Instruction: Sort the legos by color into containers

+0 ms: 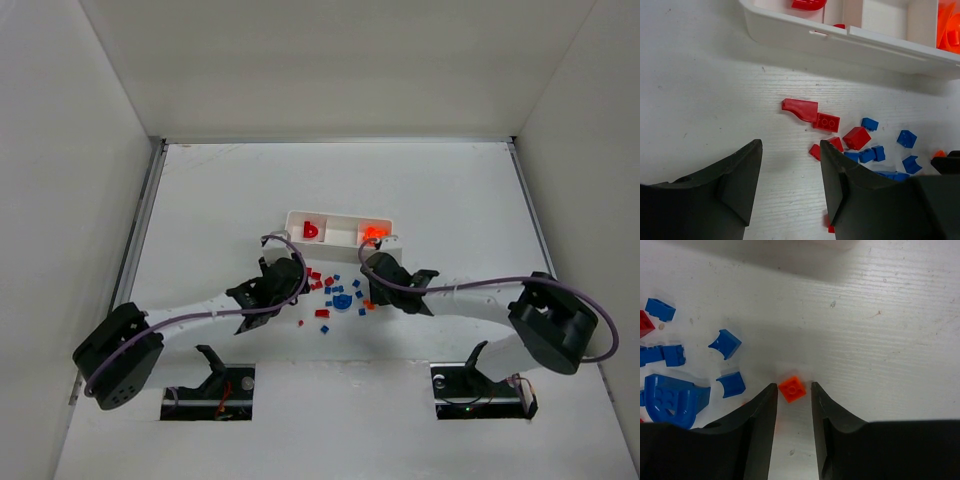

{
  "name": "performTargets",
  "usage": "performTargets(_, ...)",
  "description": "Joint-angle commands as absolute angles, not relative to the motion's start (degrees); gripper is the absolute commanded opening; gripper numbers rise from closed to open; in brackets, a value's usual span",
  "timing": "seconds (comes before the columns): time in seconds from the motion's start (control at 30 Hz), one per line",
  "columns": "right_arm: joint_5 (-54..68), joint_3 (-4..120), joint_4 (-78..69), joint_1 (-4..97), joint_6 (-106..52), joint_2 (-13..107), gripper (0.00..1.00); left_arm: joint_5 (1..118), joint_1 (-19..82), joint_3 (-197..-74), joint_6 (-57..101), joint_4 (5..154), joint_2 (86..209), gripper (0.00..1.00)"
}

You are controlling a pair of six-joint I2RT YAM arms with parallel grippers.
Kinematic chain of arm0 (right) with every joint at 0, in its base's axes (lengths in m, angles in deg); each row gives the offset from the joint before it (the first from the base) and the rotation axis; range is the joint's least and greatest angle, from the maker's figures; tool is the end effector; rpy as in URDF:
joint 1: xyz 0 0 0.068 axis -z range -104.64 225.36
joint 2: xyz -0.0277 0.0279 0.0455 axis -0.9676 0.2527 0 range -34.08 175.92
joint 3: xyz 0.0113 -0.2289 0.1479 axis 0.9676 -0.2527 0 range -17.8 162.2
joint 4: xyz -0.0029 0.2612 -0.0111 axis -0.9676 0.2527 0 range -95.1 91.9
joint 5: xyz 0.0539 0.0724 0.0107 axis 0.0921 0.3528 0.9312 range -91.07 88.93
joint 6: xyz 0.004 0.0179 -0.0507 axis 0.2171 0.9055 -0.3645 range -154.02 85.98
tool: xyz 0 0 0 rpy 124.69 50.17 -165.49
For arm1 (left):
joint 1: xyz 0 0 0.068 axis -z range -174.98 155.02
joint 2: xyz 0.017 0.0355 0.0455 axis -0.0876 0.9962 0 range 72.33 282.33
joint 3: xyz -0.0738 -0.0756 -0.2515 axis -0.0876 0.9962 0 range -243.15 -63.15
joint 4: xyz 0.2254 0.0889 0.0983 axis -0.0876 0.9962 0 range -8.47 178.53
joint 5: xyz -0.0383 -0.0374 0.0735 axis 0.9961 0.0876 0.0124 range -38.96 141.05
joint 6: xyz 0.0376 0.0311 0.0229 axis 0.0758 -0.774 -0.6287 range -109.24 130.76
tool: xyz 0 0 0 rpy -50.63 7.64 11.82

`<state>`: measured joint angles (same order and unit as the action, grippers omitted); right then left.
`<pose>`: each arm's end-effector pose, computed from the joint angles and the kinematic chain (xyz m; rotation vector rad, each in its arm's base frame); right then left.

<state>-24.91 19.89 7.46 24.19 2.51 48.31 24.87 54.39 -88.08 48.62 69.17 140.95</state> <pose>0.1735 0.1927 0.1558 -0.1614 2.4475 0.1256 0.1636 -0.1666 0.1784 -0.0617 2.0869 -0.4541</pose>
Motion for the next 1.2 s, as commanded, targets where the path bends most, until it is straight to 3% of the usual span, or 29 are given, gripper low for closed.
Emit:
performTargets(0.0, -25.25, 21.40, 6.77, 24.43, 1.14, 49.24, 0.38, 24.33, 53.93, -89.08, 49.25, 67.47, 141.67, 0.48)
performTargets(0.27, -23.66, 21.23, 6.50, 24.26, 1.40, 49.24, 0.21, 24.15, 54.02, -90.22, 49.43, 67.21, 143.52, 0.49)
performTargets(0.4, -24.01, 20.35, 6.76, 24.52, 2.19, 45.21, 0.20, 24.06, 54.28, -91.19, 48.99, 66.33, 144.84, 0.50)
performTargets(0.73, -22.44, 25.43, 5.36, 29.96, -1.23, 33.33, 0.20, 24.33, 54.02, -92.86, 48.02, 63.52, 147.03, 0.51)
performTargets(1.03, -18.74, 34.84, -4.04, 39.02, -5.45, 45.79, 0.22, 20.29, 54.37, -94.53, 47.58, 58.95, 152.39, 0.47)
performTargets(1.17, -18.39, 37.04, -5.19, 40.08, -5.90, 50.29, 0.31, 20.11, 54.20, -95.85, 46.53, 57.98, 156.34, 0.48)
